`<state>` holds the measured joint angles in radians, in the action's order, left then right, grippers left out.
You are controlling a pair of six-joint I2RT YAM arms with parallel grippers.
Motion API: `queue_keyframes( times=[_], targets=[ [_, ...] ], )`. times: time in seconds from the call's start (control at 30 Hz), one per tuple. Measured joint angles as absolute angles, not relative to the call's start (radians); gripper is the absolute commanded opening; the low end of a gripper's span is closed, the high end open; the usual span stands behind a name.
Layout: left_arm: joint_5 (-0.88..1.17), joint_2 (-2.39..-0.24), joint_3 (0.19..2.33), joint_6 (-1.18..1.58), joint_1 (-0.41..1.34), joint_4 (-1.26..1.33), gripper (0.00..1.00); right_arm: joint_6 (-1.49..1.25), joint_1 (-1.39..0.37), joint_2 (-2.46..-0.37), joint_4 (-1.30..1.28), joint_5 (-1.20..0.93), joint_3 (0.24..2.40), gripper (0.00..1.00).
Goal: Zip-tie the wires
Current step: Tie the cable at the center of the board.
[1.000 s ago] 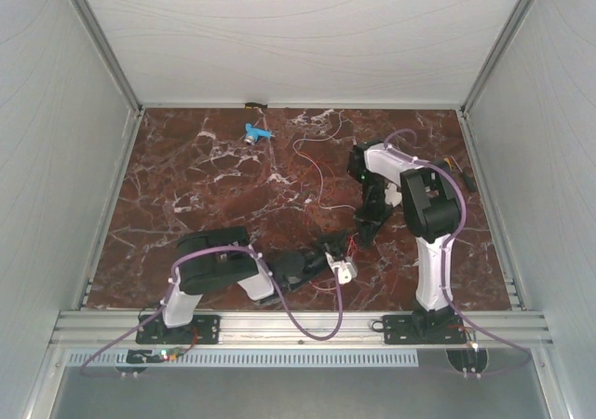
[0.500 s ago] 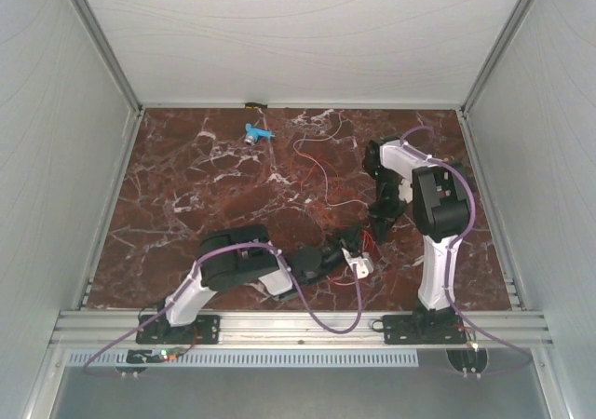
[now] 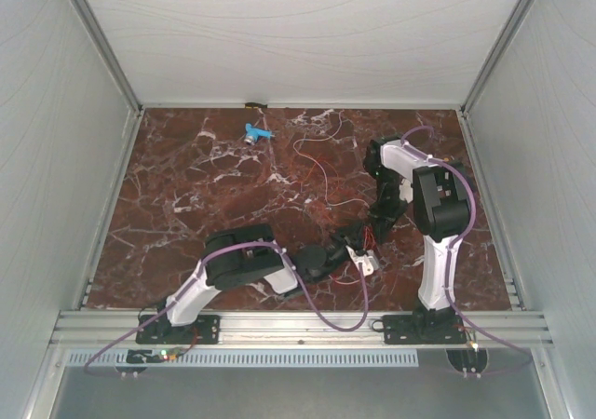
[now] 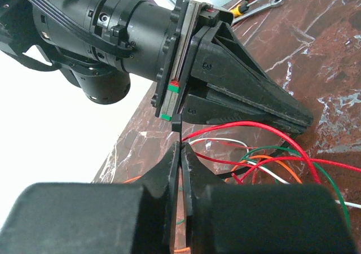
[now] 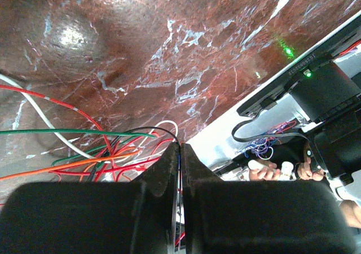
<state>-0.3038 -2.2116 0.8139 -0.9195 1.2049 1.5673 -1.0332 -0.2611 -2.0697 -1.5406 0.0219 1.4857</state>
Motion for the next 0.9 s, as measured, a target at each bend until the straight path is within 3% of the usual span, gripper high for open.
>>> queue_keyframes(
  times=[0.9],
  targets=[
    [-0.333,-2.236,0.838,-0.953,1.219,1.568,0.0,-1.032,-0.258,-2.106,-1.541,-0.001,1.5,0.0]
  ],
)
